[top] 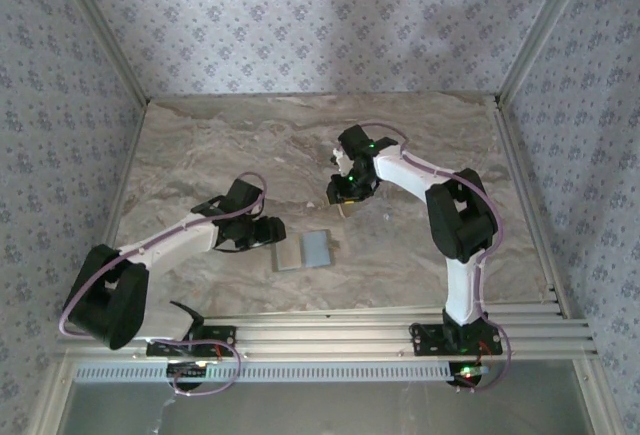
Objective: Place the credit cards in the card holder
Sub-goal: Pick up the credit card from the storage box.
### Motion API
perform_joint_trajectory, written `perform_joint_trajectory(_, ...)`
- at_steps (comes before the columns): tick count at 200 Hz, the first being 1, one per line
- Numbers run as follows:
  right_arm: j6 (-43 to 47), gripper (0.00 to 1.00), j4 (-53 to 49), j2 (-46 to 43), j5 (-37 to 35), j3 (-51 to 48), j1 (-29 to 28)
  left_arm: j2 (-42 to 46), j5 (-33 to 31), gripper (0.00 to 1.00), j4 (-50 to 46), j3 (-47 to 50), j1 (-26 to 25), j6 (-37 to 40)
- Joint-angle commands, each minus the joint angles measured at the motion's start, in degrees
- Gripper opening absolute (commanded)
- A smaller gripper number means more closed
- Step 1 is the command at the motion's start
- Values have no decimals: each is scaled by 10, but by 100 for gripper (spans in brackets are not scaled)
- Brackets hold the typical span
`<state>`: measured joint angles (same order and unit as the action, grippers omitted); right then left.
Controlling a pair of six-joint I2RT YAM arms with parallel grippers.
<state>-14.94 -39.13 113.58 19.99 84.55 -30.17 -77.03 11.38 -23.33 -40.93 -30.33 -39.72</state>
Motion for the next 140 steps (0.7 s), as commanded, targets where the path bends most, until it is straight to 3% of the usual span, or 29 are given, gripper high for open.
perform_joint_trajectory(1, 8, 35, 7, -10, 38, -11, 9, -7, 8, 64, 4, 5, 5, -6)
perform_joint_trajectory(140, 1, 29, 43, -26, 94, -44, 34, -17, 9, 64, 7, 5, 7, -8)
